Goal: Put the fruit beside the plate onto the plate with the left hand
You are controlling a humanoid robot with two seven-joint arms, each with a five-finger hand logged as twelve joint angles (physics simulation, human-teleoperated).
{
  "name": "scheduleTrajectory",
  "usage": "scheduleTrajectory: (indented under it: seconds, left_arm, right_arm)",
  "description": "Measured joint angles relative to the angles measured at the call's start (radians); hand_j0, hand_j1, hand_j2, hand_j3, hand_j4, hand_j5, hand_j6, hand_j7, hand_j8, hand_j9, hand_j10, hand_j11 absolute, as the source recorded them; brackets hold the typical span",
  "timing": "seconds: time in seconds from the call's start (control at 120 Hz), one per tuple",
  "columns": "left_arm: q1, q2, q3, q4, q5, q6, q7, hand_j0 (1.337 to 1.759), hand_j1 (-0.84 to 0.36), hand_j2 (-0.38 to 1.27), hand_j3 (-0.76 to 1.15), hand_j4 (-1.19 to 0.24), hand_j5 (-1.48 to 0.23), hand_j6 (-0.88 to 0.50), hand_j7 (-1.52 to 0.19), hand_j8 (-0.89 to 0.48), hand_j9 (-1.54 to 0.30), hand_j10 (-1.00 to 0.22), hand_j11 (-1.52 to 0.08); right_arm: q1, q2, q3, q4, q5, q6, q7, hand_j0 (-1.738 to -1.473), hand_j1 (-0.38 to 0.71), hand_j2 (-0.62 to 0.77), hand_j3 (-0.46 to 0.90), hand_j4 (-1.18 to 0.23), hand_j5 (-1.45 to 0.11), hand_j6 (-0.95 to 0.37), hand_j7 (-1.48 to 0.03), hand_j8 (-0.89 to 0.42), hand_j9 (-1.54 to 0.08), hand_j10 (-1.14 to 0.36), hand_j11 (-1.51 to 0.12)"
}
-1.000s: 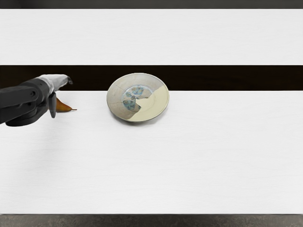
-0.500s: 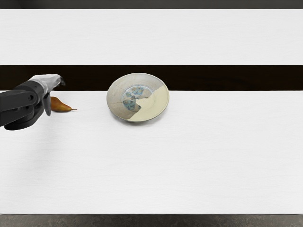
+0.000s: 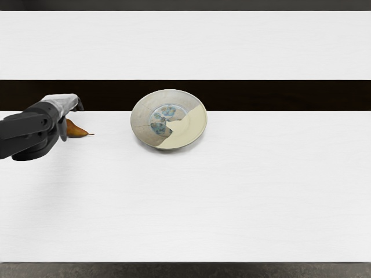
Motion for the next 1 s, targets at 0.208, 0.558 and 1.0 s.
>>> scheduleTrajectory:
  seconds: [0.208,0.558,1.0]
  left_arm:
    - [0.006,0.0,0.0,0.009,-0.001,0.0,0.0,1.658,-0.08,0.08,0.0,-0.37,-0.47,-0.37,-0.47,-0.37,-0.47,-0.37,-0.47]
    - [0.014,0.014,0.0,0.008,-0.004,-0.001,0.0,1.658,-0.12,0.08,0.0,-0.39,-0.51,-0.39,-0.51,-0.39,-0.51,-0.39,-0.51]
    - [0.015,0.026,-0.001,0.007,-0.006,-0.004,0.0,1.658,-0.17,0.09,0.0,-0.44,-0.57,-0.44,-0.57,-0.44,-0.57,-0.44,-0.57]
  right_arm:
    - [0.0,0.0,0.0,-0.001,0.0,0.0,0.0,-1.658,-0.31,-0.01,0.0,-0.03,-0.04,-0.03,-0.04,-0.03,-0.04,-0.03,-0.04]
    - [0.0,0.0,0.0,0.001,0.0,0.0,-0.001,-1.658,-0.31,-0.01,0.0,-0.03,-0.04,-0.03,-0.04,-0.03,-0.04,-0.03,-0.04]
    - [0.0,0.0,0.0,0.001,-0.001,0.0,-0.002,-1.658,-0.31,-0.01,0.0,-0.03,-0.04,-0.03,-0.04,-0.03,-0.04,-0.03,-0.04]
